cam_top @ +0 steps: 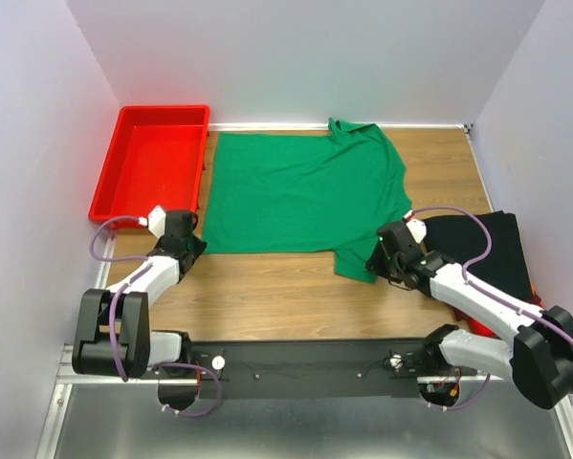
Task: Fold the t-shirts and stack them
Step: Fold the tshirt
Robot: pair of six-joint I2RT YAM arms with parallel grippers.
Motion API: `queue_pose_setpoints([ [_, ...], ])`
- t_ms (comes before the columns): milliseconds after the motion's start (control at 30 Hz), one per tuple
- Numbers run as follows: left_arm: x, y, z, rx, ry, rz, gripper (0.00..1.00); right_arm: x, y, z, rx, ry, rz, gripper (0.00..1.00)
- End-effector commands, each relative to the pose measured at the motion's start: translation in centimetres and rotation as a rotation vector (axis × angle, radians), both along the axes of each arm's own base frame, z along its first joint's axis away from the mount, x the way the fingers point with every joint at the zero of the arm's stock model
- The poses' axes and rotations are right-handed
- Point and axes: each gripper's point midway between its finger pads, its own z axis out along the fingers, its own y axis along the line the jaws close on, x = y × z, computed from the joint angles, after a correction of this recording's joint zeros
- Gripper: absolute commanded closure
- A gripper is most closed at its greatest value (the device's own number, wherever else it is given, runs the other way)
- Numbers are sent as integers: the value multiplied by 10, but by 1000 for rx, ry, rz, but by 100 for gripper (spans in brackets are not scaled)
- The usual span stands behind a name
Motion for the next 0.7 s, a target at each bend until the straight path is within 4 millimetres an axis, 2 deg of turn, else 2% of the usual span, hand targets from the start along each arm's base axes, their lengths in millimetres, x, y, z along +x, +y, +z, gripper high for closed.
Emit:
queue_pose_setpoints([
  [0,-5,6,-8,39,34,40,66,-8,-11,-10,-47,24,-36,49],
  [167,-4,5,-9,63,60,47,67,-11,-16,-10,-51,17,-49,74],
  [200,-5,5,-9,66,65,46,67,-12,-16,-11,-52,19,-49,83],
  [300,-6,4,-12,74,87,47,66,-13,-17,-8,-43,7,-55,94],
  [433,-3,3,-13,80,94,49,66,-13,-18,-2,-36,-8,-57,100],
  [500,-2,2,-13,80,93,46,71,-13,-18,3,-30,-18,-56,100],
  [600,0,0,-11,83,90,38,82,-12,-18,11,-24,-36,-58,100],
  [667,3,-1,-8,83,83,26,100,-12,-20,17,-24,-48,-61,100],
])
